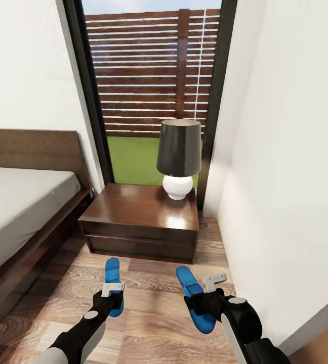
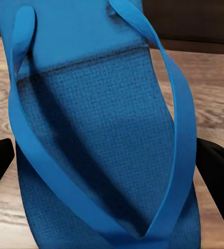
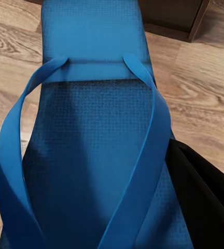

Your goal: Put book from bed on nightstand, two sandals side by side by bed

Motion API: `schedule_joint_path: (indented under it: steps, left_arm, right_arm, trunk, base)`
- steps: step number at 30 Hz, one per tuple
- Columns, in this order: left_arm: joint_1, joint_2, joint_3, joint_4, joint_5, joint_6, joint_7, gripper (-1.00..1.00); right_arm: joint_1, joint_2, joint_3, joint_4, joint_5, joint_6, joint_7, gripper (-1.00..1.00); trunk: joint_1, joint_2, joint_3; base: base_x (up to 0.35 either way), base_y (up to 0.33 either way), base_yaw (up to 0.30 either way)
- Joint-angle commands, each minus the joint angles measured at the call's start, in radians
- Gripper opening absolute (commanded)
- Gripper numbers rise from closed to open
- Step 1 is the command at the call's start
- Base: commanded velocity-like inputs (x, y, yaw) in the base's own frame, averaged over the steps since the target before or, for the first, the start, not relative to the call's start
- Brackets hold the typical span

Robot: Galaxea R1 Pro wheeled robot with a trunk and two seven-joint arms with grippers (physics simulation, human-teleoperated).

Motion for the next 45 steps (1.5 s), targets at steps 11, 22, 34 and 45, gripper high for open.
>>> schedule_joint_path:
  steps: [11, 22, 34, 45]
  left_arm:
    - [-0.001, 0.001, -0.01, 0.0, 0.008, -0.007, 0.007, -1.0]
    - [-0.001, 0.001, -0.01, 0.0, 0.007, -0.009, 0.006, -1.0]
    - [-0.001, 0.0, -0.01, 0.0, 0.008, -0.008, 0.005, -1.0]
    - [-0.001, 0.0, -0.011, 0.001, 0.006, -0.008, 0.005, -1.0]
  right_arm:
    - [-0.001, 0.0, 0.0, -0.001, 0.001, 0.005, 0.003, -1.0]
    - [-0.001, 0.0, -0.001, -0.001, 0.001, 0.005, 0.003, -1.0]
    - [-0.001, 0.0, 0.001, -0.001, 0.001, 0.005, 0.003, -1.0]
    - [-0.001, 0.0, 0.001, -0.001, 0.001, 0.005, 0.003, -1.0]
  trunk:
    - [0.0, 0.0, -0.001]
    - [0.0, 0.0, -0.001]
    - [-0.004, 0.002, 0.034]
    - [-0.009, 0.004, 0.076]
  base:
    - [0.0, 0.03, 0.11]
    - [0.0, 0.002, 0.235]
    - [0.0, 0.0, 0.043]
    - [0.0, 0.0, 0.09]
